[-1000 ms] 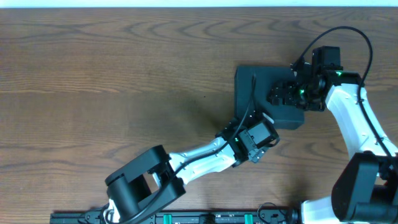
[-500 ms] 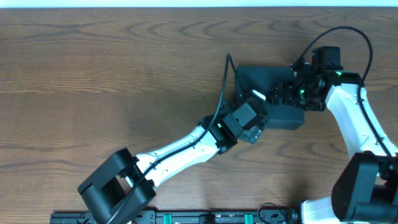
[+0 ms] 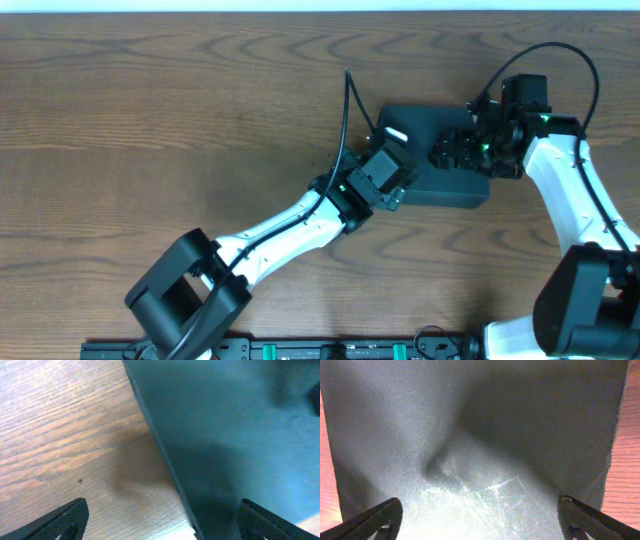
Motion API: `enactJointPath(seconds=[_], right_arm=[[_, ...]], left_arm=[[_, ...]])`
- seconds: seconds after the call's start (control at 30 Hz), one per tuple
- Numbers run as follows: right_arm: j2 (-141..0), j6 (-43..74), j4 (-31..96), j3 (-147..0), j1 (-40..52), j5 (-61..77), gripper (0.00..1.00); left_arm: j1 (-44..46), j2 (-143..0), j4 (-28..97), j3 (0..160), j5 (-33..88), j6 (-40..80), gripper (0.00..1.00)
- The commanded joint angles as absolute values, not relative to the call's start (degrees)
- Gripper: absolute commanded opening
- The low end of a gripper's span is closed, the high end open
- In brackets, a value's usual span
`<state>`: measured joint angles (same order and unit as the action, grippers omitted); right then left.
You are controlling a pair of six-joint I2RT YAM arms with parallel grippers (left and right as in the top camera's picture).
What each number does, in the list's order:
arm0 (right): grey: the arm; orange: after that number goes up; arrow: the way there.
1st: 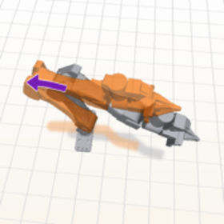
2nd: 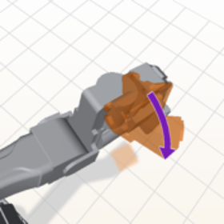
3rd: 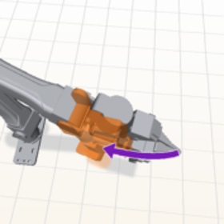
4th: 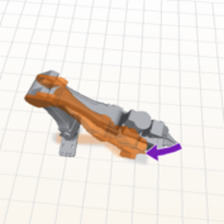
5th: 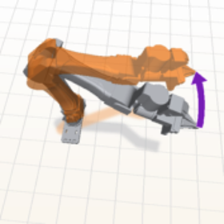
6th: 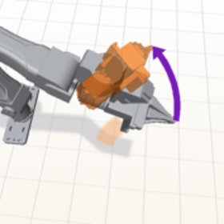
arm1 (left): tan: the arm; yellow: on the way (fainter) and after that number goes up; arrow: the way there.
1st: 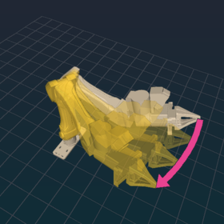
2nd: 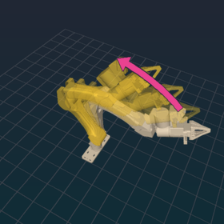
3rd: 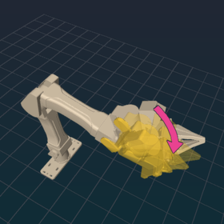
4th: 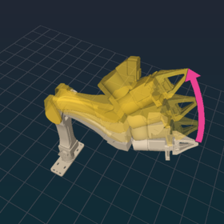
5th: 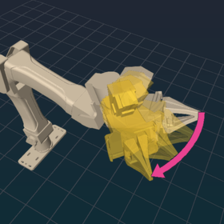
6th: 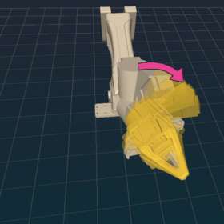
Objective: Pack container
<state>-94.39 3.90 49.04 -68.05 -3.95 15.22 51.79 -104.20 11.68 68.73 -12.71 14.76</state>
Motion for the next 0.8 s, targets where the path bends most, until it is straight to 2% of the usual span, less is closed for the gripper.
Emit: enactJointPath(seconds=[0.0,0.4,0.77], right_arm=[[-96.2,4.2,49.7,-67.7,-3.7,15.6,0.99],[-96.0,4.2,51.1,-68.8,-4.0,15.0,0.99],[-91.4,4.5,63.1,-80.6,-11.0,10.2,0.99]], left_arm=[[51.7,-106.6,11.9,68.6,-14.5,15.6,0.95],[51.7,-108.0,13.7,68.6,-14.4,18.3,0.95],[48.5,-93.1,17.8,68.6,-16.1,19.5,0.95]])
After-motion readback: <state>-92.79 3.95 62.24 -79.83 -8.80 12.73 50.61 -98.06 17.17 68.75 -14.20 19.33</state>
